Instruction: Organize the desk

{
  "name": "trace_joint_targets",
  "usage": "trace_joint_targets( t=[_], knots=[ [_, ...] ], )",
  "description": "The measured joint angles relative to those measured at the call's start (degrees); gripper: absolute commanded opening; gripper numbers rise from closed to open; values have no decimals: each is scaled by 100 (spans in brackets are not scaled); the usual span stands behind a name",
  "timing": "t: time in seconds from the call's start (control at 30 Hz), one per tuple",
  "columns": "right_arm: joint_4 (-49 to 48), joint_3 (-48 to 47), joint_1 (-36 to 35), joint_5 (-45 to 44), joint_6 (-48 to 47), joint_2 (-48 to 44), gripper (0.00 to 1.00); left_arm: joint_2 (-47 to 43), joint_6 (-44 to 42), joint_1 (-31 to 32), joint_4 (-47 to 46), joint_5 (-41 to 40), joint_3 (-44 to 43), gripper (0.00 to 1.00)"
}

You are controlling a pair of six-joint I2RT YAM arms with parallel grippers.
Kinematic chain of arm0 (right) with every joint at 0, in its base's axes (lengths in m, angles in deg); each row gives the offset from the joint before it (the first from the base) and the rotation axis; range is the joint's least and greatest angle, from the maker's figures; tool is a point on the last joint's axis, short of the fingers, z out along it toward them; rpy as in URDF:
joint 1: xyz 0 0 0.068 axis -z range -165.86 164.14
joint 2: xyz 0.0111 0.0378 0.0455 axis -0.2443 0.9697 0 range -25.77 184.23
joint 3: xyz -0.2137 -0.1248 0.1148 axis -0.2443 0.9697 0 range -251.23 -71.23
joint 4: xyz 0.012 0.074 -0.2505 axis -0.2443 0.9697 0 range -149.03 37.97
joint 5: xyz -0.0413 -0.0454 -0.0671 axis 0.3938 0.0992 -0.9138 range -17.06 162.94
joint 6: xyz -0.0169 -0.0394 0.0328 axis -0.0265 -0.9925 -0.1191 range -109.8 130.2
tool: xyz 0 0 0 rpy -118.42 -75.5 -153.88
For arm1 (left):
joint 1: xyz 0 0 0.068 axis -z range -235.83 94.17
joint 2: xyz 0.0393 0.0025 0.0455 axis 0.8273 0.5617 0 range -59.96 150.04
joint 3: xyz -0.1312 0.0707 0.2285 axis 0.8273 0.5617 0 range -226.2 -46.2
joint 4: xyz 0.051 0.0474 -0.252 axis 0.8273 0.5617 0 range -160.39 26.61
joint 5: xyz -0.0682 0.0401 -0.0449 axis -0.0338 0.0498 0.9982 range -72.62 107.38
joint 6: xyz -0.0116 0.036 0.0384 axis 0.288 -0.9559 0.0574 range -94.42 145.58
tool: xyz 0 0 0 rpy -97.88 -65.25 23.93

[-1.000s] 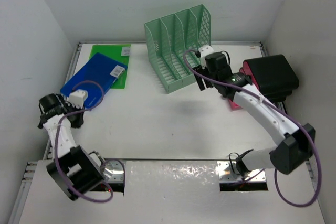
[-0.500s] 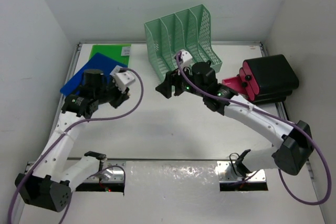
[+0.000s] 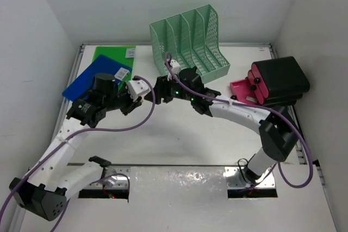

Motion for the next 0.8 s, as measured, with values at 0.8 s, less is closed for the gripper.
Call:
trace_joint_targets(
  t=[0.8],
  knots=[
    [-693,-634,-181,962,485,962,46,-70,-94,0,146,-293,94,0]
  ],
)
